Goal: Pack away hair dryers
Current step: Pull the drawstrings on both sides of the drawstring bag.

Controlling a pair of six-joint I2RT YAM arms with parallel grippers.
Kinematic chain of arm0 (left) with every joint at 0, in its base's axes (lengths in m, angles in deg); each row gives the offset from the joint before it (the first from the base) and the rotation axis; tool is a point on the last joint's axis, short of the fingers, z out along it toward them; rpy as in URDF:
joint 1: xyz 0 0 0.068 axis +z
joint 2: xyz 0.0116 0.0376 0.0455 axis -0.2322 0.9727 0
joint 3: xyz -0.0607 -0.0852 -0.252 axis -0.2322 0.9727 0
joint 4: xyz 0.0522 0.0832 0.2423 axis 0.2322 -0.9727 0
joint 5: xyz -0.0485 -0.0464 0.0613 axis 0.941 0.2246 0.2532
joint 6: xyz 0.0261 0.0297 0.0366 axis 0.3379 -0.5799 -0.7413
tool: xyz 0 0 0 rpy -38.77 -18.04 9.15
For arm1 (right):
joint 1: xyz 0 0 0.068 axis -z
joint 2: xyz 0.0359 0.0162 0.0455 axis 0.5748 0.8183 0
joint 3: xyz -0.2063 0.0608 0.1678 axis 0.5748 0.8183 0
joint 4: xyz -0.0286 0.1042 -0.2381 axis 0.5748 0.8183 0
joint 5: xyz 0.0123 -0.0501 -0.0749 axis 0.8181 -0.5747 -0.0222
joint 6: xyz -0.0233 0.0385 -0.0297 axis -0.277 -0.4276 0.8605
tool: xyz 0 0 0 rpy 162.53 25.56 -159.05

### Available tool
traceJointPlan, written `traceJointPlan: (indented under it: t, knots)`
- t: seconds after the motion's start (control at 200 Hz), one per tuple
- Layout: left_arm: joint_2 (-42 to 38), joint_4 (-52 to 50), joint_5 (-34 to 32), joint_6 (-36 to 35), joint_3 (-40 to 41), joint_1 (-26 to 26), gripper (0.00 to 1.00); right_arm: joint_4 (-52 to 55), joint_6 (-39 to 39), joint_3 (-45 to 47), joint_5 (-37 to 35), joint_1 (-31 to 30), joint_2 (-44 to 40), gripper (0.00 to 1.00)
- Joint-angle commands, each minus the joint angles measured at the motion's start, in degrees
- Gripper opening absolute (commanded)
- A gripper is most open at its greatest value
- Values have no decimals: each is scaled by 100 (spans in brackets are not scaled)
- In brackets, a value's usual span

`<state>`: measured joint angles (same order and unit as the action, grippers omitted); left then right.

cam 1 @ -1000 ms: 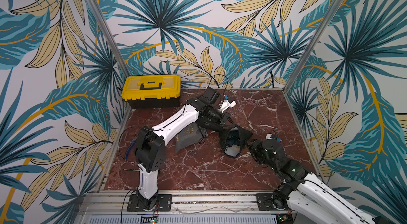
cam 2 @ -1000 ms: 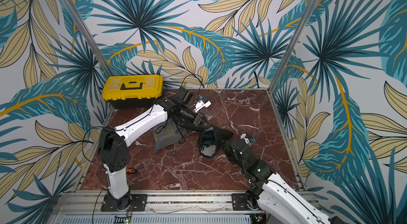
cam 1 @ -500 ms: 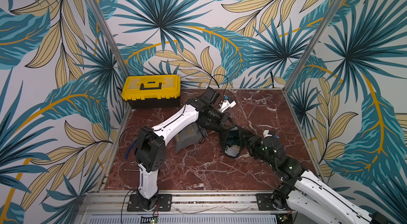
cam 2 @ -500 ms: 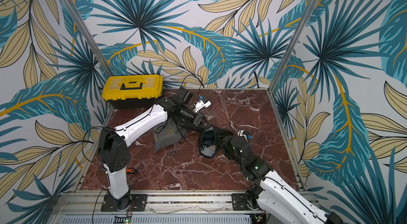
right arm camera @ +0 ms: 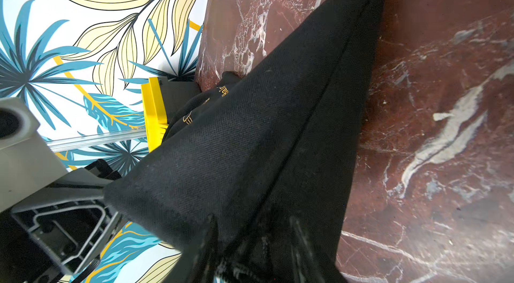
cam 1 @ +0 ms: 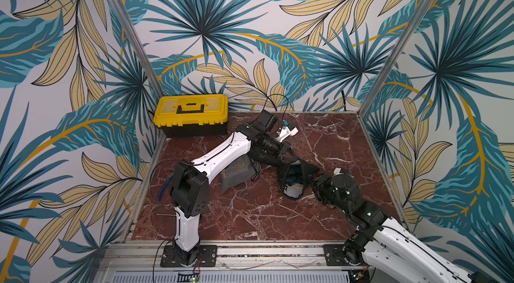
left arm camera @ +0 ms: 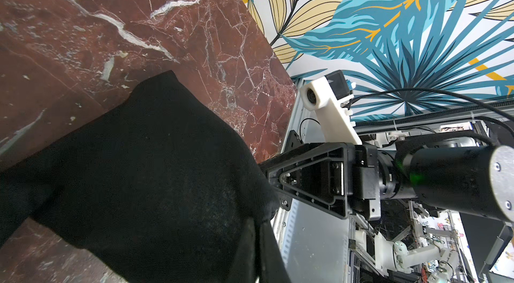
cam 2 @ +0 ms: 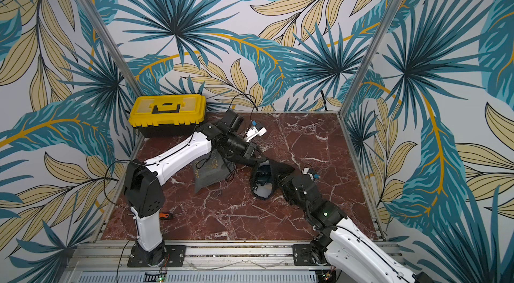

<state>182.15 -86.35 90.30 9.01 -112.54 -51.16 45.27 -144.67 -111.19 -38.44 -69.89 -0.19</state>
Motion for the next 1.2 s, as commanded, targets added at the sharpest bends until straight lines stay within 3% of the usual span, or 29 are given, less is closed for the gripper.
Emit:
traceJointPlan:
  t: [0.0,0.25,0.551,0.866,0.901,0.976,1.121,1.197]
  knots:
    - [-317,125,102,-125,6,-7,0,-429,-92,160,12,27,64,43]
    - [-308,126,108,-123,-2,-8,0,-639,-218,269,117,23,114,31]
    - [-308,98,71,-171,-1,2,0,358,-19,15,-245,23,-306,0]
    - [-185,46,420,-206,-95,67,0,1686,1043,-1435,-678,30,250,0]
    - [-178,51,526,-211,-105,66,8,1770,1125,-1593,-715,32,348,0]
    - [-185,52,588,-228,-116,67,14,1805,1254,-1796,-780,41,512,0]
    - [-227,47,779,-201,-151,165,54,1686,1349,-2000,-774,101,795,0]
    - [-269,43,862,-140,-204,329,67,1560,1376,-2060,-760,141,954,0]
